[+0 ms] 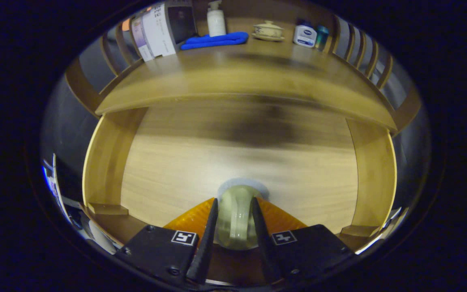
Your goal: Pull open the drawer, take out the items inside it, and place them on the countertop above the cabinet.
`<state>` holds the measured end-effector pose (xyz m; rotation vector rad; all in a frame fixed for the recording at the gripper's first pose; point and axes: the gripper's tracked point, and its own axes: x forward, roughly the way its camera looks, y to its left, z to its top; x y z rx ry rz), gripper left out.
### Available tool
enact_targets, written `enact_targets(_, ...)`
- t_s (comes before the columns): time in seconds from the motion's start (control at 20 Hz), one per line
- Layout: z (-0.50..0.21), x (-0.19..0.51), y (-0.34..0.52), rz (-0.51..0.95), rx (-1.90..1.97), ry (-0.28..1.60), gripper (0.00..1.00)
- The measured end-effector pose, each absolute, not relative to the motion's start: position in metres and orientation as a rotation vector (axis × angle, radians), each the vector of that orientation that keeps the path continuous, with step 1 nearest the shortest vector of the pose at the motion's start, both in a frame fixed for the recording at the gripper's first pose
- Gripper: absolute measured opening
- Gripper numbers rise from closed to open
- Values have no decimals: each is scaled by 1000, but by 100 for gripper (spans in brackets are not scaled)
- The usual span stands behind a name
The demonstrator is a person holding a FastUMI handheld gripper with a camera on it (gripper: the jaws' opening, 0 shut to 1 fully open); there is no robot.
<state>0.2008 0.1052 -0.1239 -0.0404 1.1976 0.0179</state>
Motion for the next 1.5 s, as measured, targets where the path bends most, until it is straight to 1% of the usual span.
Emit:
enact_targets(0.1,-132,196,101,4,-34,1225,43)
enact_targets(0.3,-129,199,98,21,-28,1201,23)
enact_targets(0.45,-125,201,93,16,-17,1190,18)
enact_targets(0.6,-99,204,93,28,3,1157,18)
enact_targets(0.85,-25,217,92,58,-2,1047,18)
enact_targets(1.15,45,268,89,20,8,942,17)
enact_targets(1.3,61,300,92,0,-2,911,17)
enact_targets(1.5,56,337,99,-9,-8,920,17)
